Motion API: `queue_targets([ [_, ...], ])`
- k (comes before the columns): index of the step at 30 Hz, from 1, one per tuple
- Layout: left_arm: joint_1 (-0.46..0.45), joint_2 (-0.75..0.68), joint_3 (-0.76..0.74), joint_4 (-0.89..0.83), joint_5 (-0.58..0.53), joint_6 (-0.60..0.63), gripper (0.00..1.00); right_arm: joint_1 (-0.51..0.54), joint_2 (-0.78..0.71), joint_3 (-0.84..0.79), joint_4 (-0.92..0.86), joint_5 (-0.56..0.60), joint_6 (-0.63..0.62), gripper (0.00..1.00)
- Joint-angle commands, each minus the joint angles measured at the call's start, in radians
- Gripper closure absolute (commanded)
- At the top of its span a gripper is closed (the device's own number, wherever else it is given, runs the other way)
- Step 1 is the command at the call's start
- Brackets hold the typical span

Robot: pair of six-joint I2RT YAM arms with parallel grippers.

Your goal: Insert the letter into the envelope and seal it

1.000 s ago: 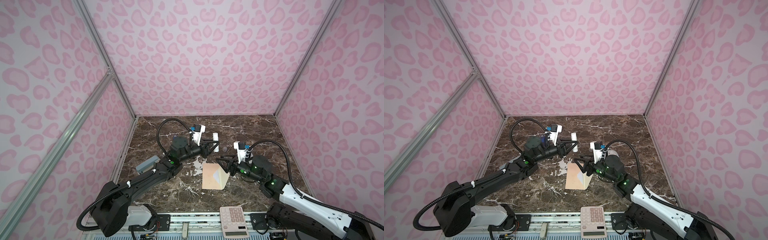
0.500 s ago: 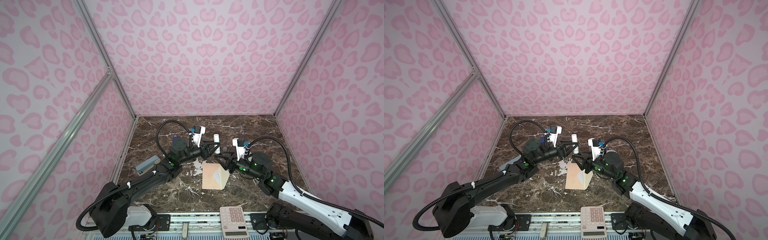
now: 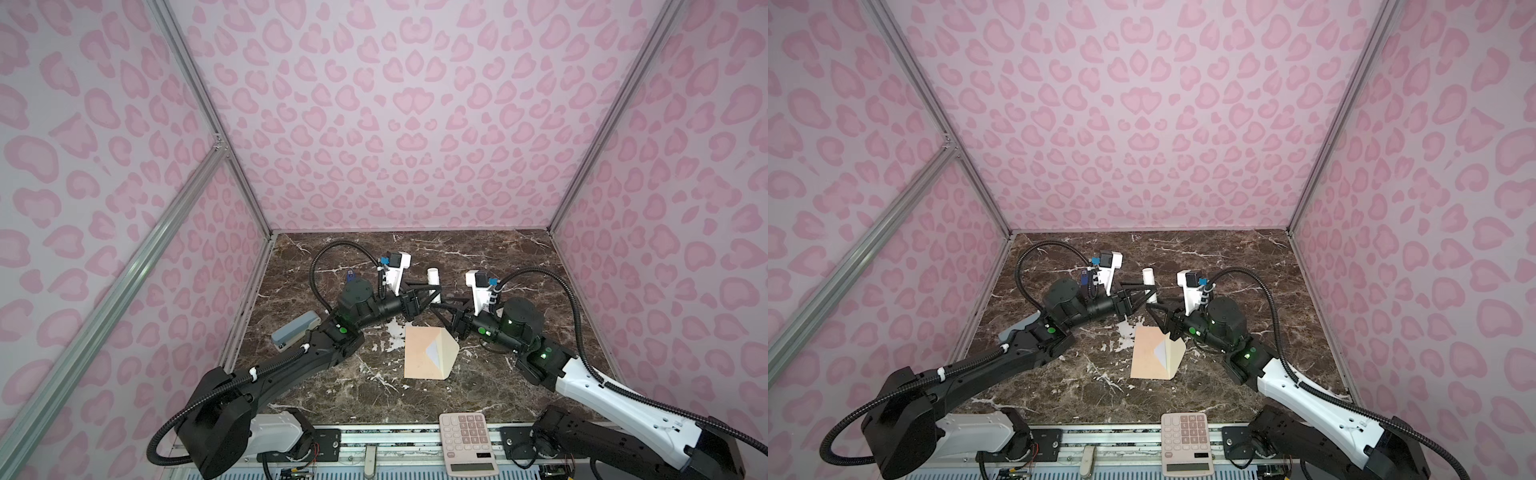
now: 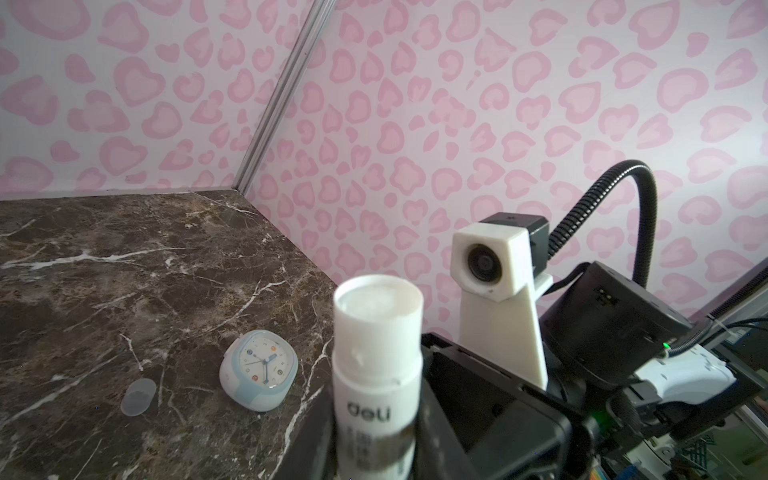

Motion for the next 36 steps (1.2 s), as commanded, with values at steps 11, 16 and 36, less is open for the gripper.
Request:
queue_targets([
  [11, -0.106, -0.034, 0.085, -0.207, -0.414, 0.109, 0.79, 0.133, 0.071, 0.113, -0.154, 0.367, -0.168, 0.46],
  [16, -0.113, -0.033, 0.096, -0.233, -0.431, 0.108, 0.79, 0.136, 0.060, 0.111, -0.147, 0.404, -0.197, 0.51],
  [36, -0.129, -0.004, 0.137, -0.278, -0.407, 0.112, 0.79, 0.137, 0.126, 0.178, -0.183, 0.381, -0.264, 0.73],
])
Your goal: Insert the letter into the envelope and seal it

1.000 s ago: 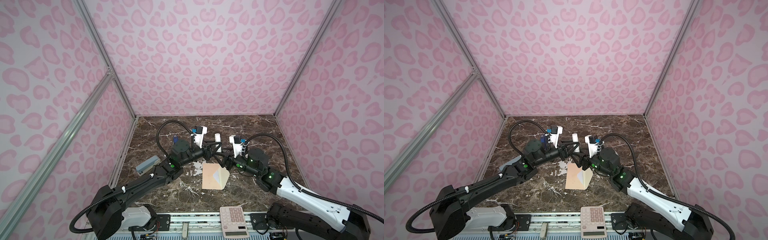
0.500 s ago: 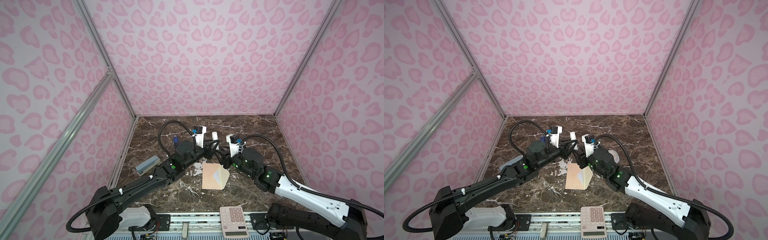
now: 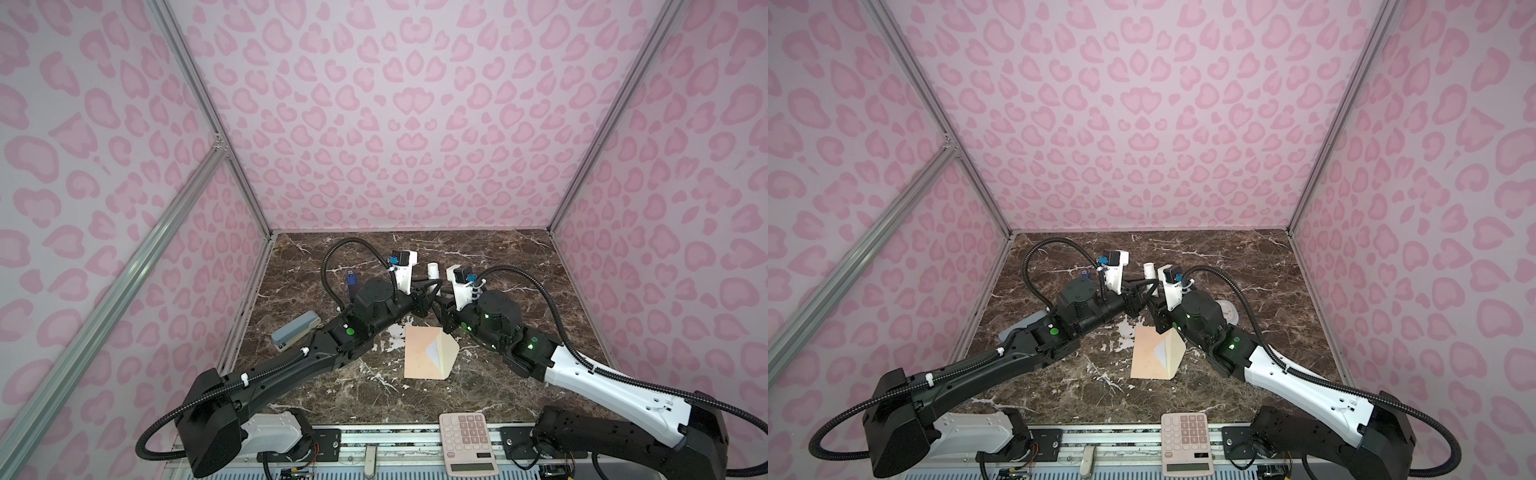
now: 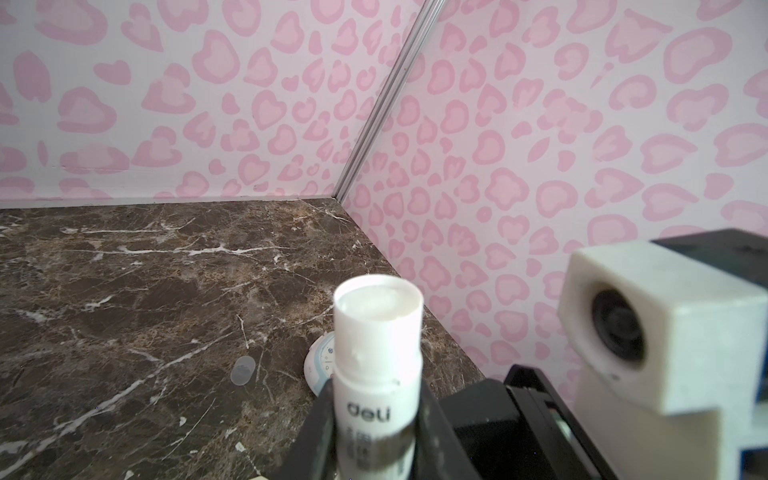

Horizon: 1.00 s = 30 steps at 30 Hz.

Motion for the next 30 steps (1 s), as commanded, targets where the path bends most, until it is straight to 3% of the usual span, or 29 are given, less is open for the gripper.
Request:
queue_targets([
  [1, 0.000, -0.005, 0.008, 0.005, 0.009, 0.014, 0.79, -0.001, 0.003, 0.007, -0.004, 0.010, -0.026, 0.75],
  [10, 0.017, -0.013, -0.006, 0.013, 0.105, 0.000, 0.78, -0.002, -0.023, 0.000, -0.016, -0.077, -0.043, 0.85],
  [18, 0.127, -0.027, -0.093, 0.143, 0.533, -0.031, 0.78, -0.014, -0.073, -0.046, 0.048, -0.335, 0.006, 0.85],
  [21, 0.135, -0.037, -0.115, 0.169, 0.623, -0.014, 0.79, -0.031, -0.080, -0.069, 0.111, -0.434, 0.056, 0.86],
  [26, 0.148, -0.054, -0.136, 0.199, 0.685, -0.010, 0.79, -0.065, -0.079, -0.092, 0.200, -0.541, 0.136, 0.87],
  [30, 0.150, -0.067, -0.142, 0.196, 0.677, -0.006, 0.79, -0.080, -0.073, -0.091, 0.209, -0.560, 0.150, 0.87],
])
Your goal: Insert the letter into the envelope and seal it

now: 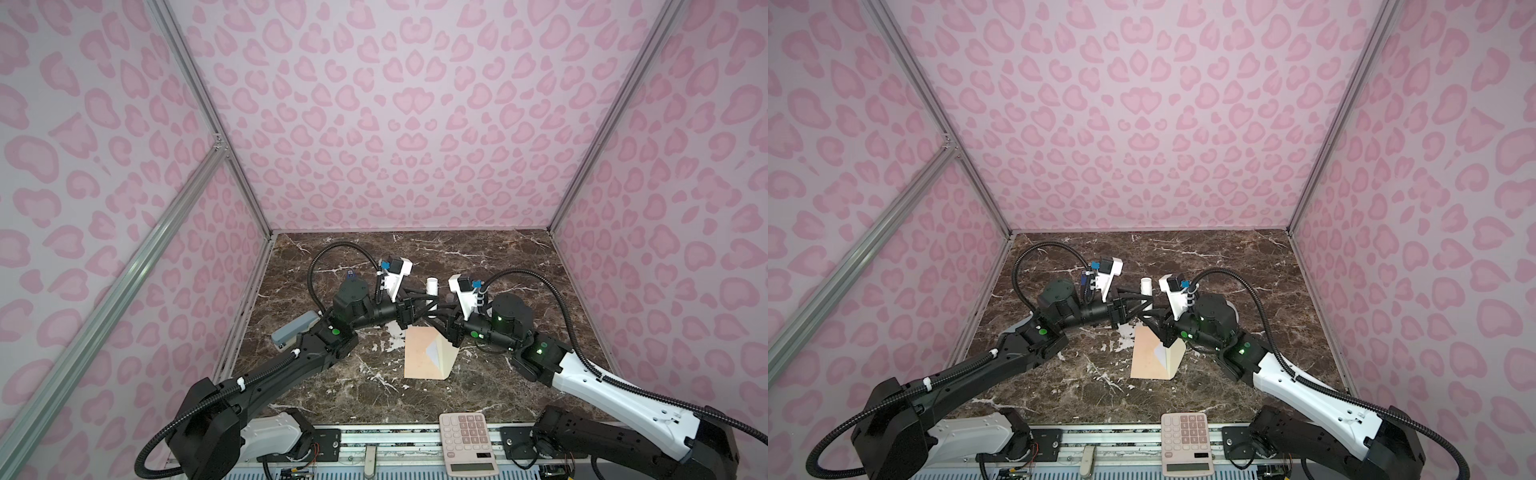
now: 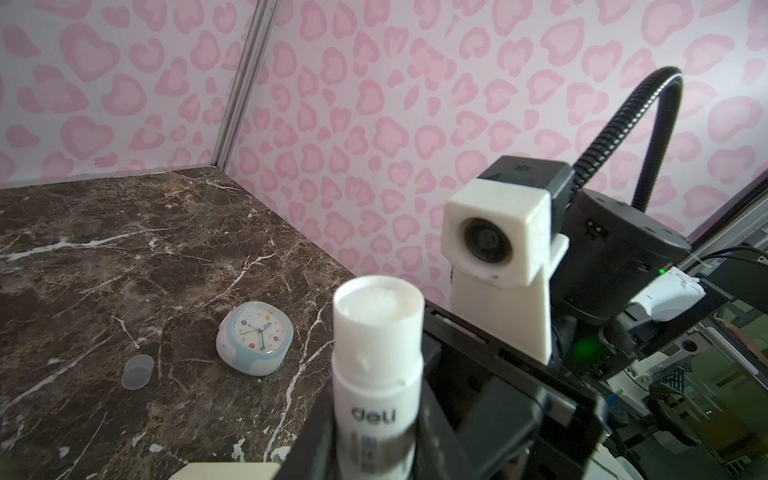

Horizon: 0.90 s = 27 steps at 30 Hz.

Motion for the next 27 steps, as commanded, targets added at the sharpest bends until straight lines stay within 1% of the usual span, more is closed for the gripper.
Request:
queue_targets([
  [1, -0.002, -0.011, -0.006, 0.021, 0.101, 0.007, 0.79, -0.004, 0.006, 0.000, 0.133, -0.098, 0.026, 0.87],
  [8, -0.001, -0.026, -0.003, -0.019, 0.056, 0.025, 0.80, -0.006, 0.007, 0.010, 0.103, -0.074, 0.013, 0.87],
  [17, 0.001, -0.068, -0.004, -0.097, -0.058, 0.059, 0.82, -0.016, -0.009, 0.012, 0.047, 0.016, -0.018, 0.87],
  [18, 0.001, -0.074, -0.003, -0.108, -0.074, 0.064, 0.82, -0.017, -0.012, 0.012, 0.043, 0.029, -0.019, 0.85],
  [19, 0.001, -0.079, -0.003, -0.116, -0.091, 0.066, 0.82, -0.017, -0.014, 0.010, 0.041, 0.044, -0.021, 0.77],
  [20, 0.001, -0.086, -0.003, -0.129, -0.120, 0.066, 0.82, -0.017, -0.018, 0.010, 0.034, 0.069, -0.025, 0.62],
  [21, 0.001, -0.095, -0.005, -0.145, -0.154, 0.068, 0.82, -0.017, -0.023, 0.010, 0.027, 0.096, -0.029, 0.52],
  [22, 0.000, -0.102, -0.003, -0.162, -0.194, 0.070, 0.82, -0.017, -0.029, 0.010, 0.018, 0.120, -0.034, 0.47],
  [24, -0.002, -0.124, 0.001, -0.212, -0.339, 0.058, 0.81, -0.009, -0.036, 0.010, 0.002, 0.176, -0.059, 0.37],
  [27, -0.024, -0.153, 0.001, -0.243, -0.554, 0.039, 0.81, 0.030, -0.027, 0.019, -0.021, 0.273, -0.104, 0.32],
])
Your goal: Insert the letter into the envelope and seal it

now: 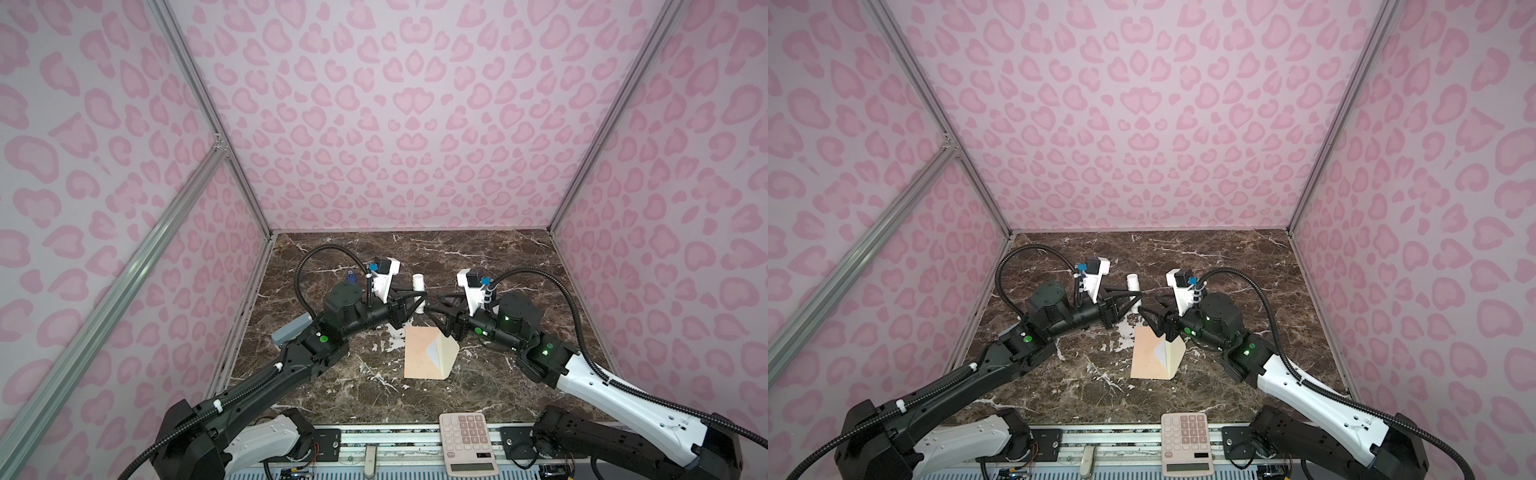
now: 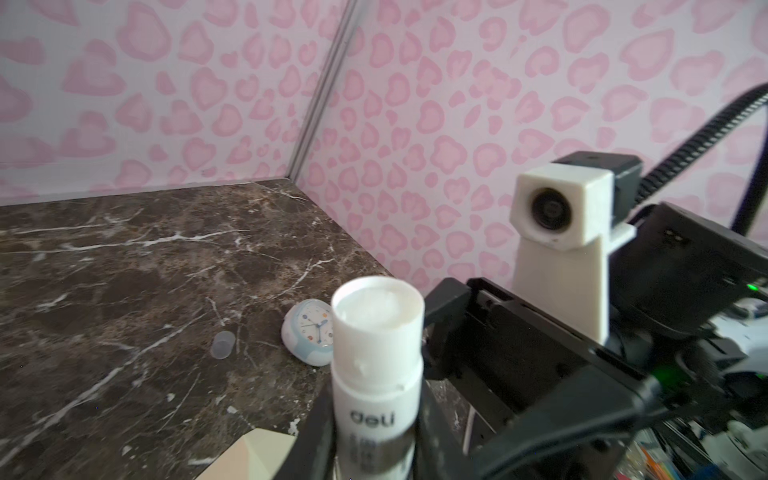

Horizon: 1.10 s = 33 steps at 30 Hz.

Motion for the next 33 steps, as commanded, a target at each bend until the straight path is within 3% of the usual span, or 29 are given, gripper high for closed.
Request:
queue_targets([
  [1, -0.027, -0.023, 0.011, -0.050, -0.301, -0.013, 0.81, 0.048, 0.013, 0.015, -0.017, 0.172, -0.074, 0.31],
  [5, -0.094, -0.006, 0.075, -0.102, -0.524, -0.013, 0.81, 0.173, 0.048, 0.016, 0.002, 0.433, -0.152, 0.33],
  [12, -0.148, 0.035, 0.113, -0.092, -0.644, -0.072, 0.81, 0.300, 0.122, -0.005, 0.207, 0.660, -0.292, 0.40],
  [18, -0.173, 0.040, 0.125, -0.082, -0.650, -0.079, 0.81, 0.304, 0.187, -0.011, 0.328, 0.685, -0.348, 0.43],
  [33, -0.187, 0.050, 0.124, -0.061, -0.618, -0.092, 0.81, 0.302, 0.279, 0.039, 0.381, 0.761, -0.408, 0.48],
])
